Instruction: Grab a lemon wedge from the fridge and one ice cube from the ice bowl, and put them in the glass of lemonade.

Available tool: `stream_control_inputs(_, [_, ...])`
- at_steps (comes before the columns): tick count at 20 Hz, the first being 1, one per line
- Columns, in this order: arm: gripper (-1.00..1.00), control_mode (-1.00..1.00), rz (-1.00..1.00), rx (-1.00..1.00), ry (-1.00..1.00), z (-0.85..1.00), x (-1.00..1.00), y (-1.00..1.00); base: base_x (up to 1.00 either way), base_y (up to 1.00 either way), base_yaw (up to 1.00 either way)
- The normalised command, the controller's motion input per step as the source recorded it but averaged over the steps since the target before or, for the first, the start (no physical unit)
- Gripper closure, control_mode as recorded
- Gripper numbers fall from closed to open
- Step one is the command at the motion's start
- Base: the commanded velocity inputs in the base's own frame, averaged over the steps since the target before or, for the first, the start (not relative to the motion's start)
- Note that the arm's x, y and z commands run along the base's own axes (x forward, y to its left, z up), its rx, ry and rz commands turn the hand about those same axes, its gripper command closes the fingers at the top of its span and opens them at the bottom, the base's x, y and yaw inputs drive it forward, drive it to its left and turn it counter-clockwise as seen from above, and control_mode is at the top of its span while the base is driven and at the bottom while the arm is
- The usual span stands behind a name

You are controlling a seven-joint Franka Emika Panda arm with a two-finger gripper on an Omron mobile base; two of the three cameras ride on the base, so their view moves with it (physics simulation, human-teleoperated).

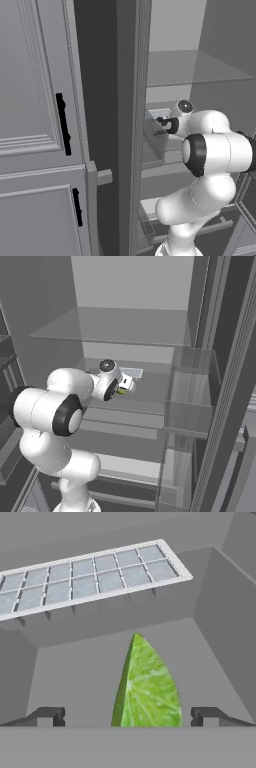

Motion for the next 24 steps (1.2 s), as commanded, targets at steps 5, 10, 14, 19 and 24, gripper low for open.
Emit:
stream_control_inputs(5, [-1.0, -1.0, 0.0, 0.0, 0.0, -0.1, 0.18, -0.19, 0.0, 0.0, 0.0])
stream_control_inputs(10, [-1.0, -1.0, 0.0, 0.0, 0.02, -0.35, -0.17, -0.02, 0.0, 0.0, 0.0])
stream_control_inputs(14, [1.0, -1.0, 0.0, 0.0, 0.0, -0.33, -0.06, 0.0, 0.0, 0.0, 0.0])
stream_control_inputs(19, [1.0, -1.0, 0.0, 0.0, 0.0, -0.05, 0.02, 0.0, 0.0, 0.0, 0.0])
stream_control_inputs(24, [1.0, -1.0, -0.01, 0.0, -0.04, 0.0, -0.35, 0.0, 0.0, 0.0, 0.0])
